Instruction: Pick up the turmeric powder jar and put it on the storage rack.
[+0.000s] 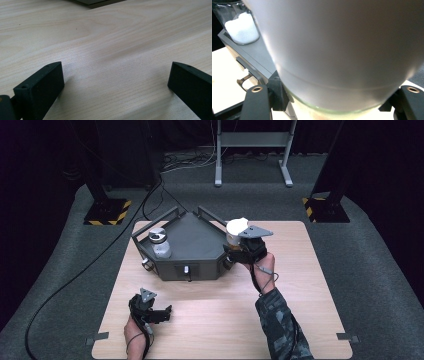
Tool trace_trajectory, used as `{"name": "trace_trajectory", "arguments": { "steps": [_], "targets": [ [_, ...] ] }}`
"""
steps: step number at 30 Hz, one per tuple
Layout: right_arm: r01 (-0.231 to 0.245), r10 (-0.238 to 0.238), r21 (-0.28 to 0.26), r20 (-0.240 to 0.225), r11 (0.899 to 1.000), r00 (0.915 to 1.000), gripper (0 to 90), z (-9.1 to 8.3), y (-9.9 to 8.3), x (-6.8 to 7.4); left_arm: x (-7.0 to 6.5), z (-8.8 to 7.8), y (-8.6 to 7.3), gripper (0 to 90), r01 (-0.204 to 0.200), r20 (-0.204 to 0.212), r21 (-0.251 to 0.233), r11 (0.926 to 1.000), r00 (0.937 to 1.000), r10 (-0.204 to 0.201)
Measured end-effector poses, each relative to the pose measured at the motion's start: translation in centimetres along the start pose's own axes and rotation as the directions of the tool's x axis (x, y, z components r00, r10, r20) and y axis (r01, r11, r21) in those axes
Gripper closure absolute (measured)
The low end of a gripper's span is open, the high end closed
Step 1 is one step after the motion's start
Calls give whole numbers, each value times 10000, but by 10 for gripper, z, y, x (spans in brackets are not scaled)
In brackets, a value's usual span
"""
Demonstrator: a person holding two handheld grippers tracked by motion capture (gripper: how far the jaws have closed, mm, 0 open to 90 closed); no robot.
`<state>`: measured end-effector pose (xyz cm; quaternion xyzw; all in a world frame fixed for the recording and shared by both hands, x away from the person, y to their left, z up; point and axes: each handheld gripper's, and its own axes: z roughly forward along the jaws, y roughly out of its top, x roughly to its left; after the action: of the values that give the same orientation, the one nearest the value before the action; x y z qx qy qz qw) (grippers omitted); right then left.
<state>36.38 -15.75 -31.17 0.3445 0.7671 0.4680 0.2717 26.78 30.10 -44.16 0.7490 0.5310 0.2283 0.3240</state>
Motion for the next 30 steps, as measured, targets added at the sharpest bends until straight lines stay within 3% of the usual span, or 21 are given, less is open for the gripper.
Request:
{"name": "trace_trajectory", "arguments": {
  "steps": [30],
  "targets": [
    [-78,80,36,-671,10000,9977,299,37,10,11,0,0,0,4,-11,25,-8,10000,10000,11]
  ]
}}
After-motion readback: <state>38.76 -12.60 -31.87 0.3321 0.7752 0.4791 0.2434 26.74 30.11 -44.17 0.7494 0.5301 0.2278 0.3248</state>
